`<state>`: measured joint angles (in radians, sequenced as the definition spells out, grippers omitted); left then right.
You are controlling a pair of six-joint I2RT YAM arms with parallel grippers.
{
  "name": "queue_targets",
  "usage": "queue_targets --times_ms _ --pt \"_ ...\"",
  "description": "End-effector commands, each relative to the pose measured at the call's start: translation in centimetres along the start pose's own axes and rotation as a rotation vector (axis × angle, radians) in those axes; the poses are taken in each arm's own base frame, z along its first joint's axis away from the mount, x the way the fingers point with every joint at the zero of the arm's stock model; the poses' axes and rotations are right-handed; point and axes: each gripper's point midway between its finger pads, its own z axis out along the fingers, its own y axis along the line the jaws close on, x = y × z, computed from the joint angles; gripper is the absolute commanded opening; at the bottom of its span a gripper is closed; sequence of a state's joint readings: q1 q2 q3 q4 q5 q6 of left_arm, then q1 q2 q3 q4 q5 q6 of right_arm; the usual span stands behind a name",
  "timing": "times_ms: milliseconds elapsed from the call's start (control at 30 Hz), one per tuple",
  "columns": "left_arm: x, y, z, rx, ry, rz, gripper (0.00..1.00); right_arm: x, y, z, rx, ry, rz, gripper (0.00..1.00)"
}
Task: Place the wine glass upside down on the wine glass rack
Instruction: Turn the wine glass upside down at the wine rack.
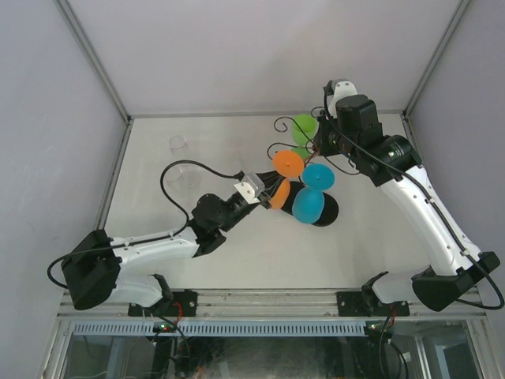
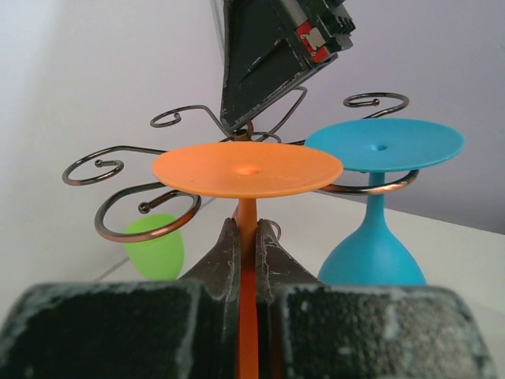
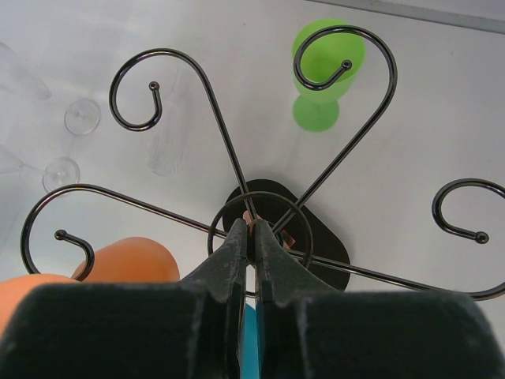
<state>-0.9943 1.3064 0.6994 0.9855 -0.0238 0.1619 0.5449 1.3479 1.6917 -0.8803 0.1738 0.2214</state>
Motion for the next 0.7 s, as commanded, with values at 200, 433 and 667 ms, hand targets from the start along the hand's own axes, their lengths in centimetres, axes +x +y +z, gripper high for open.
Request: queue_targets --times_ms 200,433,667 --pt "-2.7 2.6 2.0 -0.096 -0.126 -0.055 0.00 -3.6 1.5 -2.4 -0.071 -0.146 0.024 0.00" --pt "-2.2 4.1 3.2 -0.137 -0.125 -0.053 0.00 -3.5 1.6 -2.3 -0.071 -0.141 0.021 0.00" --pt "-2.2 5.4 4.2 -0.173 -0.130 -0.048 0.00 -3.3 1.5 -2.3 -0.066 -0.135 0.019 0.00"
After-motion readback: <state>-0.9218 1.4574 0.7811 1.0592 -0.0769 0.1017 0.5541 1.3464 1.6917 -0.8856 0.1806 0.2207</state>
